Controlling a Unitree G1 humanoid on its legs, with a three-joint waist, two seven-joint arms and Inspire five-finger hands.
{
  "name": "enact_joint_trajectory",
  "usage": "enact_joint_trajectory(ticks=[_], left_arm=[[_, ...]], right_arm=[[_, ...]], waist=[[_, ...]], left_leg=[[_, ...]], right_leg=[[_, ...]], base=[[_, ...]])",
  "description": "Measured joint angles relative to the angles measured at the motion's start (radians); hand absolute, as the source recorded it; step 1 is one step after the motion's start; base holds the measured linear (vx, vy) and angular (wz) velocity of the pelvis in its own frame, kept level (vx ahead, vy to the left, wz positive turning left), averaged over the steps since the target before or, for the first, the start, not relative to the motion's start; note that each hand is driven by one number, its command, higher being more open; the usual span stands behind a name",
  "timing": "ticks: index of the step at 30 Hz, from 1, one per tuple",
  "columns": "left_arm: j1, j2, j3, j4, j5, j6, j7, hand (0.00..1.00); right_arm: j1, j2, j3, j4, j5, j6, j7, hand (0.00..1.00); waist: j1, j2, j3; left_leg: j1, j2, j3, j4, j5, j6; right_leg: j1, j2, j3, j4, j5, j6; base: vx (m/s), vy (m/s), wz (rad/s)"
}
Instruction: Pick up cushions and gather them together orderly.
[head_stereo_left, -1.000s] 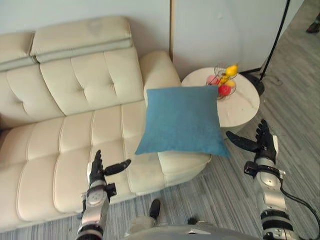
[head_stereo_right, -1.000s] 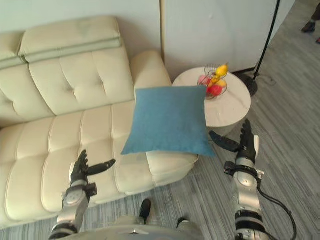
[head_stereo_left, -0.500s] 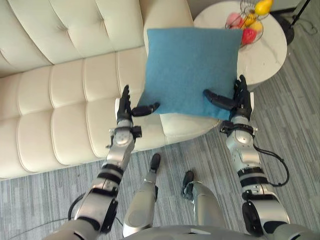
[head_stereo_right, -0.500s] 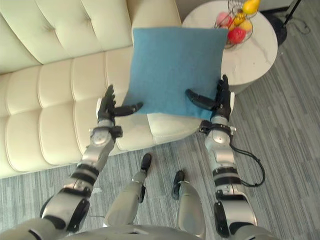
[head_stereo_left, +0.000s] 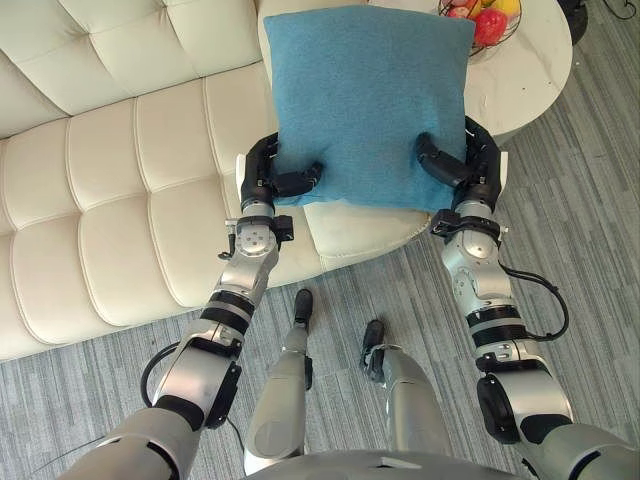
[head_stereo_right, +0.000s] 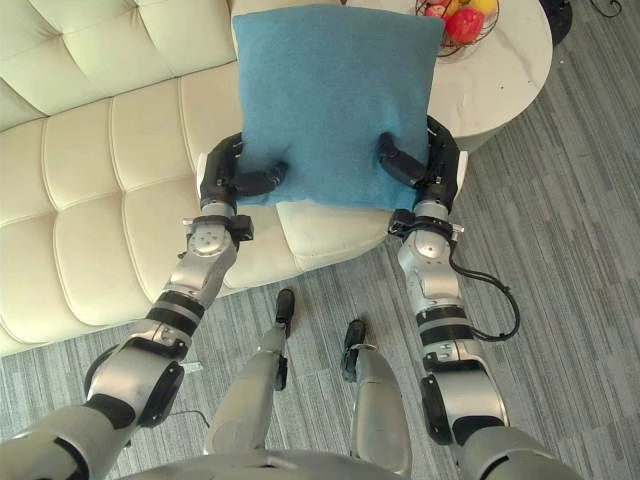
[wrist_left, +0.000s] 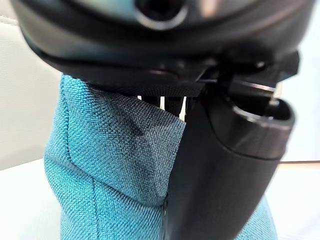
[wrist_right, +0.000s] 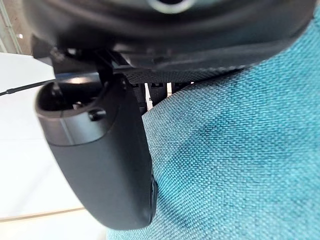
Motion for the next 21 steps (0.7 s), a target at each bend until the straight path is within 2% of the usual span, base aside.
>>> enact_joint_trajectory(ticks=[7,10,12,16,21], left_arm=[[0.035,0.000,-0.027,-0.127,0.003,0.001,0.014,0.00],[0.186,-0.015,-0.048,-0.285,0.005,0.002,0.014,0.00],[0.317,-0.059,-0.046,-0.370,0.007,0.003,0.014,0.00],[0.509,-0.123,-0.041,-0.495,0.006,0.003,0.013,0.00],[0.784,-0.160,-0.001,-0.661,0.003,0.002,-0.007,0.00]], right_arm=[[0.127,0.013,0.004,-0.110,-0.003,0.000,-0.006,0.00],[0.257,0.046,0.004,-0.211,-0.014,0.003,-0.006,0.00],[0.368,0.060,0.011,-0.295,-0.030,0.010,-0.006,0.00],[0.506,0.075,0.028,-0.438,-0.098,0.013,-0.005,0.00],[0.688,0.114,0.102,-0.602,-0.189,0.017,0.043,0.00]], waist=[[-0.001,0.000,0.000],[-0.009,0.002,-0.001],[-0.013,0.007,-0.006],[-0.016,0.016,-0.027],[-0.015,0.016,-0.118]], left_leg=[[0.071,0.001,0.030,-0.027,0.000,0.000],[0.127,0.000,0.060,-0.035,-0.002,-0.003],[0.183,0.000,0.064,-0.050,-0.006,-0.006],[0.237,0.003,0.064,-0.061,-0.028,-0.002],[0.317,-0.004,0.056,-0.068,-0.051,0.007]], right_leg=[[0.058,0.002,0.019,-0.023,0.001,0.003],[0.115,0.003,0.033,-0.049,0.004,0.007],[0.177,0.006,0.031,-0.077,0.003,0.008],[0.230,0.010,0.026,-0.086,-0.003,0.018],[0.322,0.001,0.013,-0.103,-0.025,0.029]], base=[[0.02,-0.049,-0.09],[0.06,-0.040,-0.18],[0.07,-0.041,-0.06],[0.04,-0.014,0.00],[0.03,-0.005,0.09]])
